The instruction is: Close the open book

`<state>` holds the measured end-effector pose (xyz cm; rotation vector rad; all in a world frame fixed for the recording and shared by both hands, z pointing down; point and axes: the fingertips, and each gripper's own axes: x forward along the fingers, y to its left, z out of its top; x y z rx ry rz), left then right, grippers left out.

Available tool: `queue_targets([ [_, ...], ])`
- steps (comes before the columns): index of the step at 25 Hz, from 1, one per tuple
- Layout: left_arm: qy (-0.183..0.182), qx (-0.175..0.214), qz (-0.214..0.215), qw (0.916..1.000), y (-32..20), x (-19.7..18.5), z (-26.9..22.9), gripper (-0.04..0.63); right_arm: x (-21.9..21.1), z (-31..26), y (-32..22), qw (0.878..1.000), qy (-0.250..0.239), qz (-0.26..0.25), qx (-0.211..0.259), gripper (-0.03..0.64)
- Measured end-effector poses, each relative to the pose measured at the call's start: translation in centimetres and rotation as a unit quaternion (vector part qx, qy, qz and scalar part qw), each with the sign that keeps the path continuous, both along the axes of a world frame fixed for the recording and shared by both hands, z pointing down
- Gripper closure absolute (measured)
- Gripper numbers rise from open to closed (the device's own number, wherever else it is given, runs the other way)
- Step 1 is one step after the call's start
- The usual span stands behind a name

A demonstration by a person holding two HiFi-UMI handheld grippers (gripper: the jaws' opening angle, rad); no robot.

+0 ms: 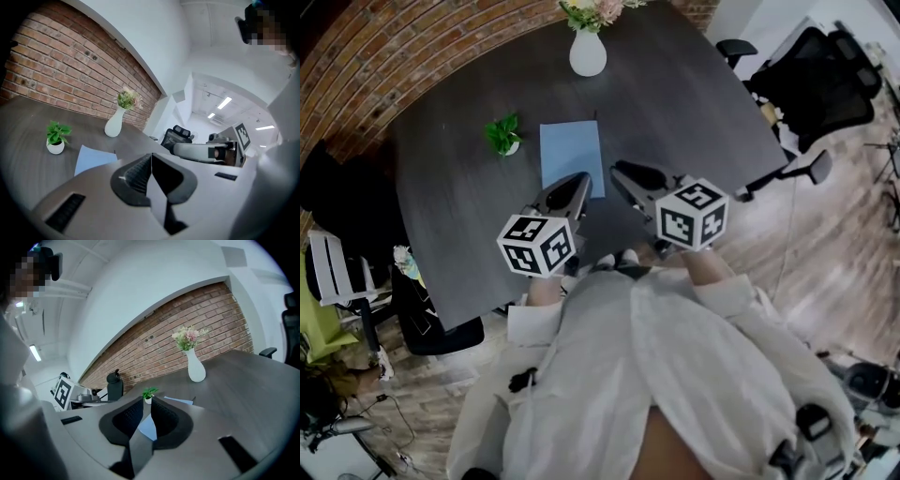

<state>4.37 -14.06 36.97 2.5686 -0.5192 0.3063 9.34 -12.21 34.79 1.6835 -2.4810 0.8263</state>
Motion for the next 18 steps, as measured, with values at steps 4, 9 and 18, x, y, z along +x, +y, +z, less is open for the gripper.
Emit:
queue_targets([
  [4,-0.010,0.003,0.015,0.9998,0.7,0.5,0.3,0.586,0.5,-0.4,0.7,1.000,0.002,0.005,0.013,0.576],
  [9,-0.022,0.005,0.044,0.9988,1.8,1.5,0.5,0.586,1.5,0.1,1.7,1.000,-0.002,0.017,0.010,0.594],
  [18,-0.052,0.026,0.062,0.9964,3.0,2.6,0.9,0.586,2.5,0.1,3.2,0.999,-0.025,0.037,0.018,0.606],
])
